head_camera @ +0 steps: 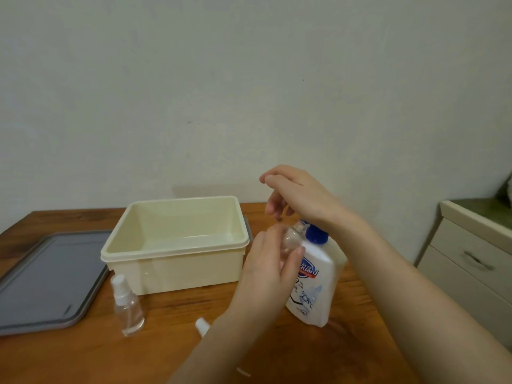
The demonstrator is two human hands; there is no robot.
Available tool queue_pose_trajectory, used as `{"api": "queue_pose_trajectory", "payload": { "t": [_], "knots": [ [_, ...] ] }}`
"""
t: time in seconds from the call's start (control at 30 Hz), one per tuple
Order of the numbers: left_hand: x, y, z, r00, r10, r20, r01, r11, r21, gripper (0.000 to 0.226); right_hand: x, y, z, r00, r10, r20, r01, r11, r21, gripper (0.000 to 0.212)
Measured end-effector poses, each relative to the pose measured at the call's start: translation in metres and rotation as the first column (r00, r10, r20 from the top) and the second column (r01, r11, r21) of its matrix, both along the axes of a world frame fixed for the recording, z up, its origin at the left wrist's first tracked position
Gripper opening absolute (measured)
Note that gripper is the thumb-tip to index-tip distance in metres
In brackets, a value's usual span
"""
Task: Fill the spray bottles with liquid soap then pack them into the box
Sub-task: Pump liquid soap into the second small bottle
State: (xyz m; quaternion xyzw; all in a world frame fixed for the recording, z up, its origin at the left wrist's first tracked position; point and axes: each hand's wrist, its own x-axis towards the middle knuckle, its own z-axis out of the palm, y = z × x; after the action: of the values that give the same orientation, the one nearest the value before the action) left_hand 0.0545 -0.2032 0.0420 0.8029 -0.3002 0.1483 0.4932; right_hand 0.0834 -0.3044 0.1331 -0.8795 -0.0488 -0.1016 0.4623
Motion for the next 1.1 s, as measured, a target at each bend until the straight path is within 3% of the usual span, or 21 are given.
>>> {"api": "queue_pose_trajectory", "payload": {
  "t": [0.13, 0.3, 0.53, 1.0, 1.1],
  "knots": [
    [-0.003, 0.004, 0.010, 0.999, -0.006, -0.052, 0.003, 0.998, -0.064, 0.034, -0.002, 0.002, 0.013, 0.999, 0.028, -0.018, -0.027, 0.997, 0.079, 0.023],
    [-0.003, 0.002, 0.007, 0.993, -0.026, -0.117, 0.016, 0.996, -0.087, 0.033, -0.002, 0.001, 0.002, 1.000, 0.007, -0.001, -0.007, 1.000, 0.026, 0.024],
    [-0.004, 0.002, 0.012, 0.999, -0.003, -0.054, 0.000, 0.998, -0.067, 0.030, -0.001, -0.003, 0.016, 0.998, 0.053, -0.038, -0.047, 0.990, 0.135, 0.020],
    [-0.001, 0.001, 0.009, 0.999, -0.003, -0.034, 0.001, 0.999, -0.049, 0.026, -0.001, -0.003, 0.010, 1.000, 0.011, -0.005, -0.011, 0.994, 0.107, 0.024],
    [-0.001, 0.000, 0.004, 0.998, 0.001, -0.059, -0.003, 0.999, -0.045, 0.034, -0.003, -0.002, 0.000, 1.000, -0.018, 0.022, 0.016, 0.996, 0.090, 0.026]
  ]
}}
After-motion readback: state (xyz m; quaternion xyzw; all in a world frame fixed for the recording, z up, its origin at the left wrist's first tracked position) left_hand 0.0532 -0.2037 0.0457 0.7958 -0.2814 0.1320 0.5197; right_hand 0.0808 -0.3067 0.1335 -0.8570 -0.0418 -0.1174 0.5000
